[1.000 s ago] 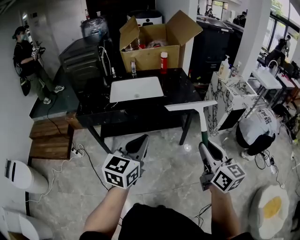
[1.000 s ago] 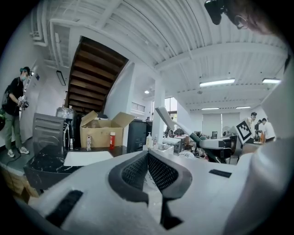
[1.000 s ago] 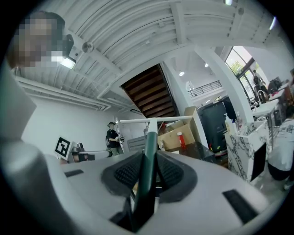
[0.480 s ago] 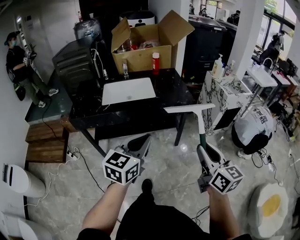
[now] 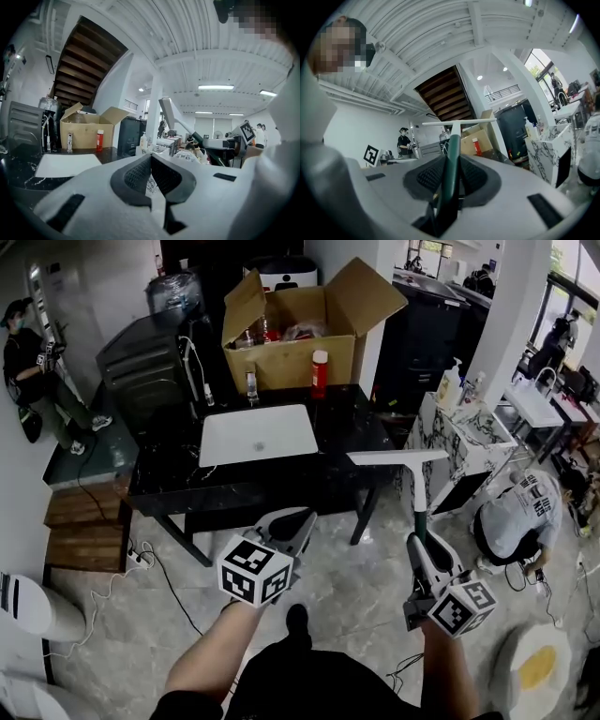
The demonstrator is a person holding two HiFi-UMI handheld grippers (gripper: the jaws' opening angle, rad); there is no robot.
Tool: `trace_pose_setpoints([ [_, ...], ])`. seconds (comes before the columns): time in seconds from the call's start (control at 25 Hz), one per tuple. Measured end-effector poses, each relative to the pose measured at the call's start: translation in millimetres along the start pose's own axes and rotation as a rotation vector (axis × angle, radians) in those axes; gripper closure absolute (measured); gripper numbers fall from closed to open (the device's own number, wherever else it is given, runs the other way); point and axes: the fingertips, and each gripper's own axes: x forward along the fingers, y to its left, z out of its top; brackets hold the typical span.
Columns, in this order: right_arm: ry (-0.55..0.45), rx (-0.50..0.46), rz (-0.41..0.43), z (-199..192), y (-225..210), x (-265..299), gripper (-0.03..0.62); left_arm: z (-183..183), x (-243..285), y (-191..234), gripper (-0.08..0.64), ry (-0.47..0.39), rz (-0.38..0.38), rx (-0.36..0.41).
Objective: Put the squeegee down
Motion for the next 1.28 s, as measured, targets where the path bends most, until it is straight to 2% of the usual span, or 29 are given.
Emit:
trace_pose_setpoints([
  [0.4, 0.025, 0.000, -0.018, 8, -25, 147, 0.494, 35, 66, 127, 0.551, -0.030, 0.023, 0.004],
  [0.6, 0.042, -0.002, -0.023, 19, -29, 193, 0.494, 46, 86, 171, 0.551, -0.036, 0.012, -0.008],
  [0.76, 0.043, -0.012, -0.038, 24, -38, 211, 0.494, 45, 101, 189, 0.551, -0.026, 0.000, -0.026],
  [0.96, 0.045, 0.015, -0.052, 23, -53, 230, 0.494, 43, 115, 199, 0.551, -0.004, -0.019, -0.010],
  [1.28, 0.039, 0.039, -0.026, 32, -77, 258, 0.494, 45, 139, 218, 0.551, 0.003, 0.008, -0.029],
])
